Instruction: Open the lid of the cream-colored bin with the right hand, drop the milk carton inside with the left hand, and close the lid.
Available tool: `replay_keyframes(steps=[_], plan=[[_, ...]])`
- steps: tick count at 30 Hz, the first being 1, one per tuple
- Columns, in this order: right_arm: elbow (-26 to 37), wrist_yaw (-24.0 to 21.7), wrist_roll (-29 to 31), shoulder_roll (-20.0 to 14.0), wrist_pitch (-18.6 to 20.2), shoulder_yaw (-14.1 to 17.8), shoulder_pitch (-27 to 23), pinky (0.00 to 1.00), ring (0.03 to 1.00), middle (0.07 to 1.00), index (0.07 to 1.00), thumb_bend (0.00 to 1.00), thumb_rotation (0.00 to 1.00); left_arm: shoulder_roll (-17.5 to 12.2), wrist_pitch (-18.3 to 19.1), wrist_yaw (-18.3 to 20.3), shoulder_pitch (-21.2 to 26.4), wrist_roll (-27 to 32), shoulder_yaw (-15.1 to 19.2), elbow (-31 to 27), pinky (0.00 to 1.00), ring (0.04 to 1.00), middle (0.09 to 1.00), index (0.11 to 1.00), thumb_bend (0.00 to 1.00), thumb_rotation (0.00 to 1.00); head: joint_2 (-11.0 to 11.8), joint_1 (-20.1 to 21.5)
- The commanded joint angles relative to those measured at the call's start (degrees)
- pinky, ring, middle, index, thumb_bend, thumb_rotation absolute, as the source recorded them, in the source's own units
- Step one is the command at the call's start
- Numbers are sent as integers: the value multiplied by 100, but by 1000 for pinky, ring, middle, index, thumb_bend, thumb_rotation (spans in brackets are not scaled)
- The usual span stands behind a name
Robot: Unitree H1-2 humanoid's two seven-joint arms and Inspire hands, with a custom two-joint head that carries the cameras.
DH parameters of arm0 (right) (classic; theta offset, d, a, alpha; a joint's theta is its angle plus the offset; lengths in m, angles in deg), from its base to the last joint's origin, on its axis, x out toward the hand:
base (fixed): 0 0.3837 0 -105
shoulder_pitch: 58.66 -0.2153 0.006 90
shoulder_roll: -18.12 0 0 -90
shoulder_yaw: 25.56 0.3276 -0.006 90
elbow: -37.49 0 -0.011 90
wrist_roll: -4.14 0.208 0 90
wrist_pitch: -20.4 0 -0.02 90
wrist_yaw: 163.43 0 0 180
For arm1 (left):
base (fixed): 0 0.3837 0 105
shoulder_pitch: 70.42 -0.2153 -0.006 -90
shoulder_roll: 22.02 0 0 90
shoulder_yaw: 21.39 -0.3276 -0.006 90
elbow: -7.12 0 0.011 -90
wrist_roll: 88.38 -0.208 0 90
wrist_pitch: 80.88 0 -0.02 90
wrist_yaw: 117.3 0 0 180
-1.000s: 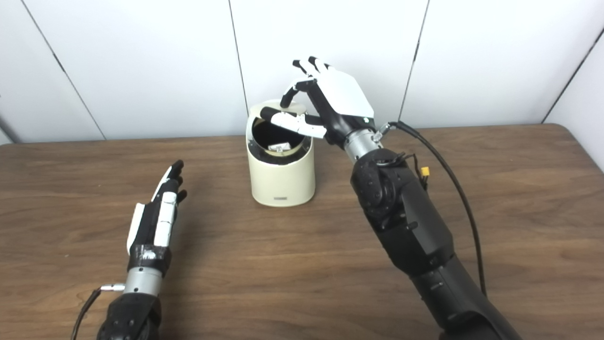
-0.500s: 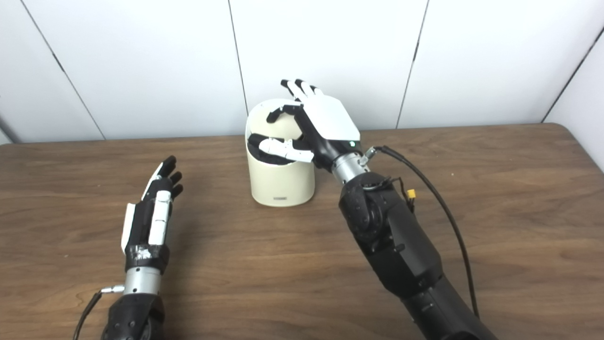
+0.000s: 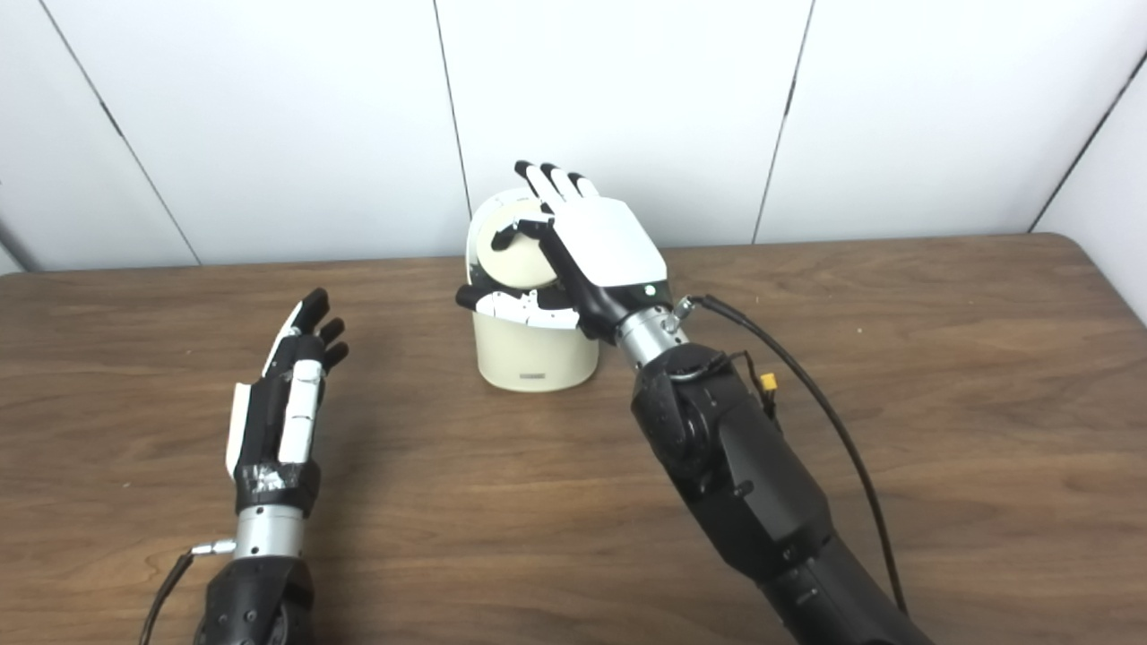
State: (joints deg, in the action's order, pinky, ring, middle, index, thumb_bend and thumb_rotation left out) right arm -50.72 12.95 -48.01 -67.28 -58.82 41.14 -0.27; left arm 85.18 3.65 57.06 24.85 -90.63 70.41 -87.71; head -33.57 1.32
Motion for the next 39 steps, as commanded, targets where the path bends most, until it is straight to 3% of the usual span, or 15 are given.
replay_keyframes(steps=[1, 10, 19, 25, 39], plan=[[127, 34, -89, -37, -81, 37, -71, 1000, 1000, 999, 646, 519, 929, 22, -143, -16, 159, -13, 3, -171, 892, 912, 947, 946, 580, 837, -5, 13], [171, 138, -170, -103, -119, 126, 48, 1000, 1000, 992, 659, 499, 943, -19, -101, -7, 160, -63, 2, -220, 898, 918, 945, 939, 581, 823, -53, 51], [244, 85, -165, -233, -202, 205, 209, 1000, 1000, 979, 652, 477, 855, -56, -63, 20, 152, -158, -27, -310, 875, 909, 933, 907, 564, 822, -106, 64], [206, 67, -198, -246, -203, 224, 219, 1000, 1000, 970, 643, 486, 943, -58, -79, 0, 181, -212, -17, -277, 882, 914, 941, 909, 561, 818, -93, 54], [177, 139, -317, -265, -269, 188, 266, 1000, 1000, 963, 633, 494, 944, -8, -34, -51, 183, -242, -10, -302, 875, 905, 932, 908, 563, 805, -97, 27]])
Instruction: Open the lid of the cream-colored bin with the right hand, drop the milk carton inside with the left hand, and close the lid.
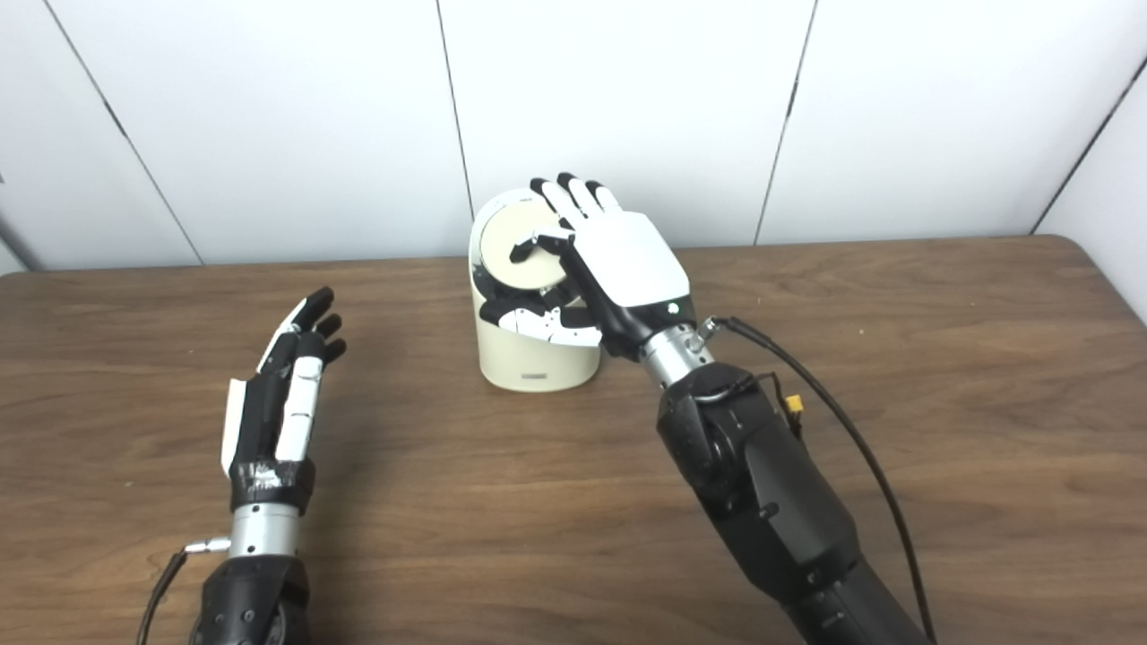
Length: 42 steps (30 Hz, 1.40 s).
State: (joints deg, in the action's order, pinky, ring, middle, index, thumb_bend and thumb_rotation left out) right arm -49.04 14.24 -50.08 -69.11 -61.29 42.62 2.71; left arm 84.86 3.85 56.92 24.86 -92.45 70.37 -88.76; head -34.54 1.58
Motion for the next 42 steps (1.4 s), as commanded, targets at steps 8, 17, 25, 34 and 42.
replay_keyframes(steps=[8, 17, 25, 34, 42], plan=[[92, -34, -315, -107, 1, 2, 4, 1000, 1000, 952, 609, 494, 920, 35, -66, -50, 218, 8, 37, -160, 872, 906, 934, 914, 559, 789, -39, 31], [10, -100, -521, -111, 8, -41, -53, 1000, 1000, 939, 618, 498, 909, 29, -61, -32, 217, 2, 33, -177, 875, 906, 936, 918, 566, 791, -53, 48], [-59, -775, -736, -182, 56, -279, -232, 1000, 1000, 938, 630, 549, 990, 60, -8, -46, 213, -3, 26, -210, 881, 911, 939, 919, 570, 787, -84, 49], [-40, -1267, -892, -185, 136, -419, -260, 1000, 1000, 907, 583, 563, 991, 82, -7, -65, 232, -91, 1, -211, 878, 906, 938, 924, 579, 805, -92, 17], [51, -980, -495, -76, 130, -65, -222, 1000, 1000, 923, 653, 549, 1000, 85, -10, -100, 250, -114, 10, -212, 871, 904, 940, 923, 574, 800, -77, 14]])
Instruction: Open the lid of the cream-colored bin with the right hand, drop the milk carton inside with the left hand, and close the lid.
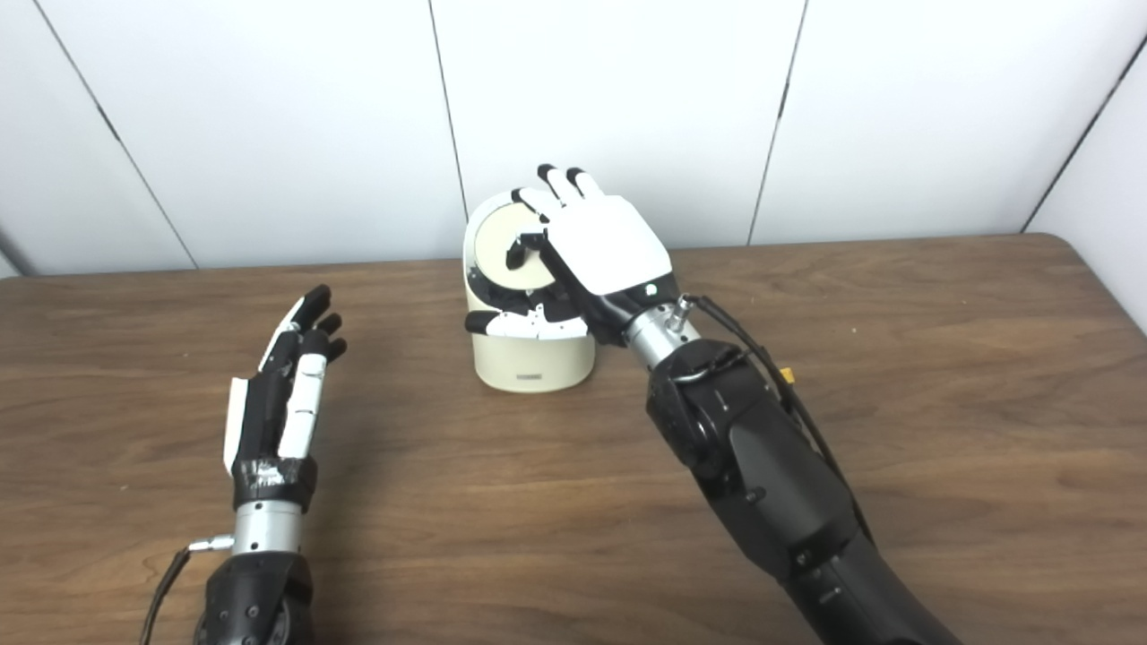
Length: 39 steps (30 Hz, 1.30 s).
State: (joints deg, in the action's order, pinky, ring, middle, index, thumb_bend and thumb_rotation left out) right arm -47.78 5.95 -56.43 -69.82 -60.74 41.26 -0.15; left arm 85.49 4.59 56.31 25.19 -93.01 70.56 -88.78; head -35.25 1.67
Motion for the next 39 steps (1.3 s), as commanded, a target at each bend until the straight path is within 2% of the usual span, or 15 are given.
replay_keyframes(steps=[1, 3, 4, 7, 11, 13, 15, 20, 27, 31, 36, 39], plan=[[-59, -83, 269, 40, 76, 159, 73, 1000, 1000, 927, 689, 543, 990, 20, -92, -33, 218, -37, -6, -203, 871, 905, 939, 922, 571, 798, 2, 10], [-23, 54, 550, 144, 76, 356, 91, 1000, 1000, 934, 763, 541, 996, 20, -84, -36, 217, -28, 1, -202, 872, 905, 938, 922, 568, 794, 10, 14], [-3, 107, 689, 191, 72, 444, 100, 1000, 1000, 946, 839, 540, 999, 19, -80, -36, 215, -23, 4, -202, 871, 904, 937, 922, 568, 792, 10, 14], [192, 64, 1353, 396, 180, 792, 140, 1000, 1000, 989, 969, 525, 990, 14, -70, -19, 213, 16, 11, -206, 869, 904, 937, 924, 583, 781, 17, -5], [318, 37, 2831, 921, 381, 1514, 199, 986, 1000, 1000, 999, 551, 875, -20, -36, 82, 213, 190, 20, -222, 868, 904, 940, 937, 580, 763, 27, 13], [308, 74, 3157, 1019, 382, 1679, 195, 904, 1000, 1000, 1000, 558, 952, -45, 3, 127, 205, 231, 13, -252, 863, 897, 940, 948, 577, 755, 29, 22], [324, 120, 3282, 1035, 410, 1734, 199, 880, 993, 1000, 1000, 554, 988, -65, 42, 154, 192, 240, 5, -282, 862, 896, 941, 953, 571, 754, 23, 25], [417, 233, 3395, 986, 480, 1742, 256, 903, 985, 1000, 1000, 513, 1000, -118, 112, 186, 179, 253, -1, -334, 874, 904, 943, 957, 561, 756, 9, 54], [825, 155, 3446, 756, 846, 1781, 692, 933, 991, 1000, 1000, 517, 1000, -295, 310, 354, 68, 360, 54, -503, 891, 919, 942, 965, 555, 758, -12, 84], [949, 200, 3763, 621, 703, 1911, 1027, 952, 995, 1000, 997, 470, 1000, -424, 401, 429, -81, 431, 106, -631, 903, 921, 938, 961, 509, 776, -40, 39], [1161, 202, 4067, 449, 598, 2021, 1503, 936, 983, 992, 985, 504, 1000, -568, 550, 554, -310, 545, 192, -878, 933, 938, 957, 975, 496, 789, -71, 45], [1253, 221, 4331, 471, 711, 2131, 1714, 938, 994, 994, 977, 596, 1000, -639, 594, 604, -469, 585, 229, -1017, 955, 948, 967, 981, 506, 810, -92, 41]])
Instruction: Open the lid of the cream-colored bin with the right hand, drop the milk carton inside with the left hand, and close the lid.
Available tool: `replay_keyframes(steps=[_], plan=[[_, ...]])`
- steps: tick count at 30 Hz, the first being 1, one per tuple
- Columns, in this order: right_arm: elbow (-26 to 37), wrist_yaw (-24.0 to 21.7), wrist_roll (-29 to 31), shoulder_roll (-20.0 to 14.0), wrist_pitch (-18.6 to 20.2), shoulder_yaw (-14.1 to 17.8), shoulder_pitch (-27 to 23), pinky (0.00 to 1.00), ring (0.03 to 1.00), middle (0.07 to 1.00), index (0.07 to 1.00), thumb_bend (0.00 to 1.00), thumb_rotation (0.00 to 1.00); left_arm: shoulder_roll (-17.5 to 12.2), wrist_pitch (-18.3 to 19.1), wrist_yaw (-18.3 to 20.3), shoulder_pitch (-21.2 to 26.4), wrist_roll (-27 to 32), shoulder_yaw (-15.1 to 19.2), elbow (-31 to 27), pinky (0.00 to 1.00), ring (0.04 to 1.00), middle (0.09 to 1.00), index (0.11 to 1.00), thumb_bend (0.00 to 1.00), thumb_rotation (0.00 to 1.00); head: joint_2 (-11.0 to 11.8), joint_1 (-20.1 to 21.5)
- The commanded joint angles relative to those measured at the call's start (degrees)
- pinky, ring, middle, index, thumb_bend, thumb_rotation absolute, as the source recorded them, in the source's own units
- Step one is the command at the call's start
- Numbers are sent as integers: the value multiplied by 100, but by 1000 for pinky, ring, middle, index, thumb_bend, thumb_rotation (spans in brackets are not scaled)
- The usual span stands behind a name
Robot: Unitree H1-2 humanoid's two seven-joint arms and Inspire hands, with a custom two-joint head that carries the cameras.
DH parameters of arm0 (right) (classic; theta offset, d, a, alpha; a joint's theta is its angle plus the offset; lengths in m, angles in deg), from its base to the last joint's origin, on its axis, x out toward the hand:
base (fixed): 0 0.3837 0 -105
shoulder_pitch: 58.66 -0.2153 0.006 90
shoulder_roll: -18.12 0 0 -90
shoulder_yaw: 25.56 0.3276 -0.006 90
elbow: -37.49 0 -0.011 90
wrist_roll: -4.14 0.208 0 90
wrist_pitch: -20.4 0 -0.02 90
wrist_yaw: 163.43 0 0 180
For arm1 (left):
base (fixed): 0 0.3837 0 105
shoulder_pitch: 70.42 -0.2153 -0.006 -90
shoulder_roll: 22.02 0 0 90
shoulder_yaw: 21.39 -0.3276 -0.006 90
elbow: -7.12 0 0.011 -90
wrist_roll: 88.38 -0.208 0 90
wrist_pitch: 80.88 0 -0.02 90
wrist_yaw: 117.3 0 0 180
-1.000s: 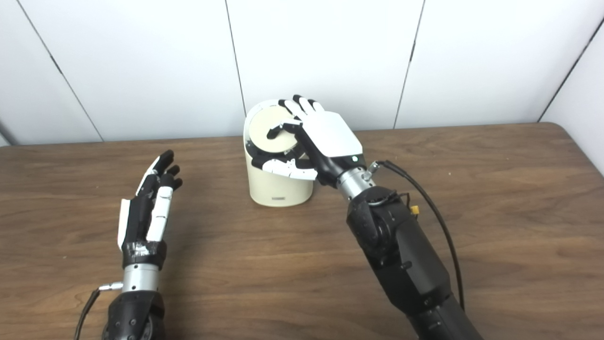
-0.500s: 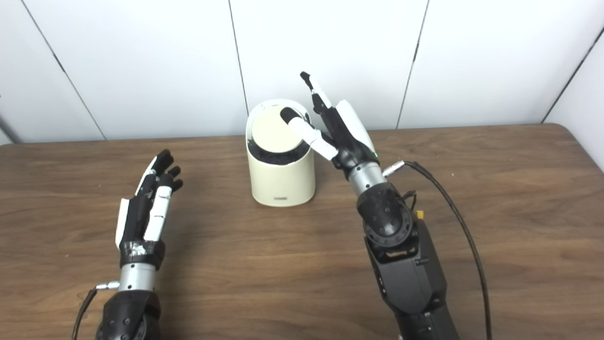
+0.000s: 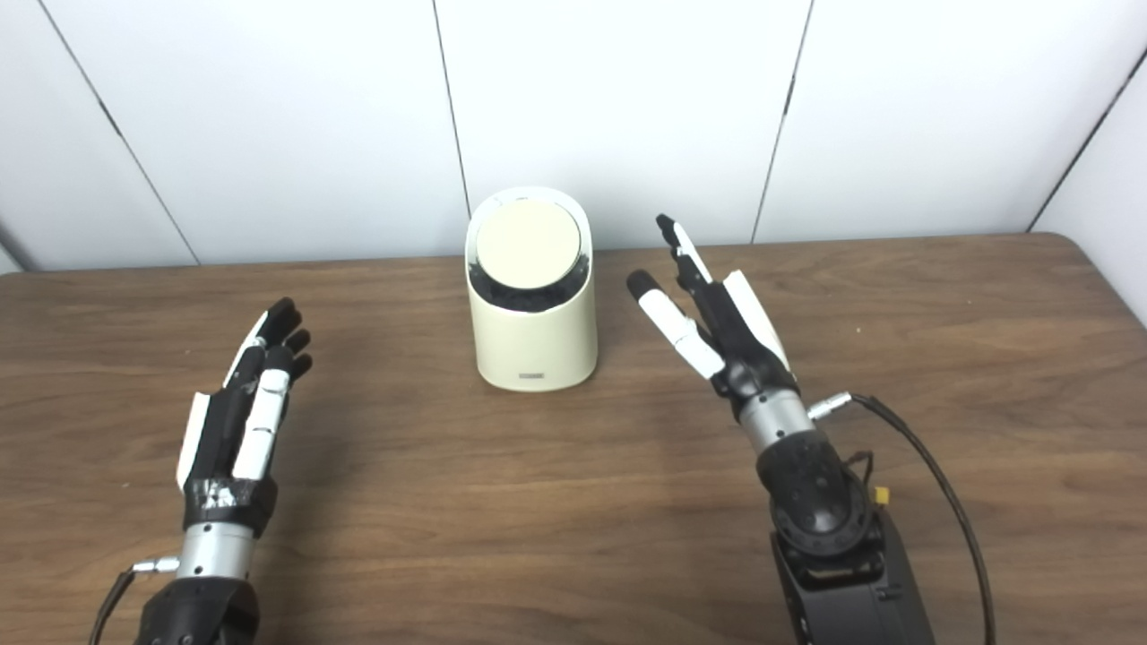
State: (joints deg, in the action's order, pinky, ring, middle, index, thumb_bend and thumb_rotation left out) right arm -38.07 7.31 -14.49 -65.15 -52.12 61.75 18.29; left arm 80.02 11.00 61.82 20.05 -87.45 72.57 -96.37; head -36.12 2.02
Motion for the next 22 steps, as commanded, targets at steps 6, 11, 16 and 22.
replay_keyframes(steps=[6, 11, 16, 22], plan=[[307, 229, 435, 60, -289, 236, 261, 969, 1000, 994, 982, 656, 1000, -240, 65, 135, -224, 51, 66, -423, 973, 961, 977, 987, 494, 819, -59, 14], [230, 351, 913, 168, -464, 473, 601, 992, 1000, 995, 989, 699, 1000, -275, -7, 164, -472, 88, 141, -488, 993, 971, 988, 996, 453, 843, -112, 39], [332, 358, 1122, 121, -530, 582, 892, 1000, 1000, 991, 986, 642, 1000, -227, -192, 188, -730, 277, 231, -407, 981, 969, 986, 996, 472, 836, -161, 66], [414, 384, 1429, 200, -482, 722, 1151, 1000, 998, 985, 982, 653, 1000, -239, -587, 190, -941, 214, 229, -202, 964, 963, 977, 992, 474, 829, -229, 88]])
